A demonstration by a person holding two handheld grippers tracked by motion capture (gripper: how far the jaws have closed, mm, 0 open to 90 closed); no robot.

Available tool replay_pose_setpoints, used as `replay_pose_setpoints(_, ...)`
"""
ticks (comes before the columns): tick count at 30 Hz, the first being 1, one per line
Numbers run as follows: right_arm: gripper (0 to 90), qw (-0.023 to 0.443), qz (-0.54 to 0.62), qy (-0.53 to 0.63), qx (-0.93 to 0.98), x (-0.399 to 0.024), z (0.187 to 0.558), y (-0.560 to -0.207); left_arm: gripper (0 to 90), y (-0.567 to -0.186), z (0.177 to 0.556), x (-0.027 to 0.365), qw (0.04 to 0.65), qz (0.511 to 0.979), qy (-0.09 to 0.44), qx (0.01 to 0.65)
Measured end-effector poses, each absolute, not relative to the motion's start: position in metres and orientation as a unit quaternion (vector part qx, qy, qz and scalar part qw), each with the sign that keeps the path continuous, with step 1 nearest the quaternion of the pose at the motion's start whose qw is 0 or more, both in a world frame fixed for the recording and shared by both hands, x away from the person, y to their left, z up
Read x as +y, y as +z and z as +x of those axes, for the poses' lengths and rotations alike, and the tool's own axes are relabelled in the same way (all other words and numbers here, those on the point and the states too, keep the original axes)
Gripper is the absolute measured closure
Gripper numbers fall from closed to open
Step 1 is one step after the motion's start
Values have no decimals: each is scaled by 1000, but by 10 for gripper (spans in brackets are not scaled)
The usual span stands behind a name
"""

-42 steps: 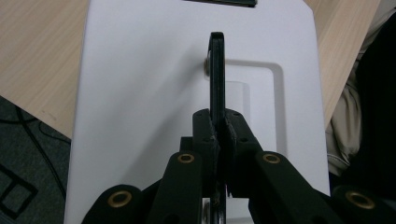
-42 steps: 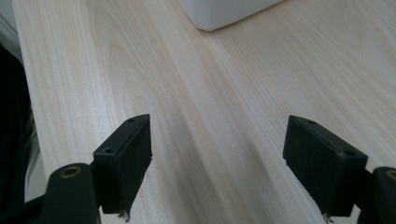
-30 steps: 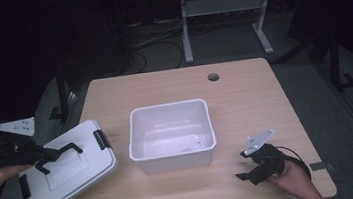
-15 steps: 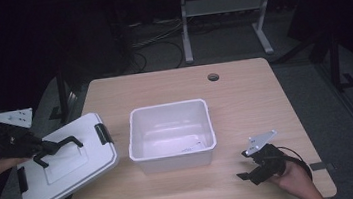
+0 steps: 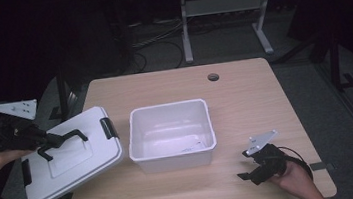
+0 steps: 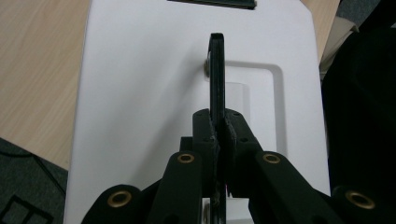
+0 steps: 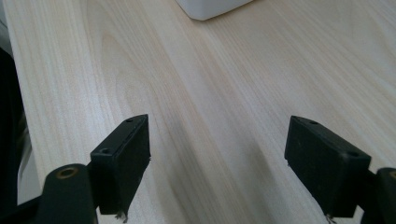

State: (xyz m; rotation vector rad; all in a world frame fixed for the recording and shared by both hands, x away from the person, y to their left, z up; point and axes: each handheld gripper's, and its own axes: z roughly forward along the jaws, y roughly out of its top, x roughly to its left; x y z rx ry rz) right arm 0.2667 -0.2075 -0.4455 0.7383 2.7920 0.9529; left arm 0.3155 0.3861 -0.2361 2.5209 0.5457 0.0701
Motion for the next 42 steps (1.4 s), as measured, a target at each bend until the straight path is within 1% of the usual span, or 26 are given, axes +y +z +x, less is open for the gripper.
replay_pose_setpoints(15, 182, 55, 243, 314, 916, -206, 266, -445, 844, -230, 332, 346, 284, 943, 14, 172)
replay_pose_setpoints(42, 181, 53, 244, 319, 914, -208, 266, -443, 844, -232, 365, 270, 289, 950, -11, 115)
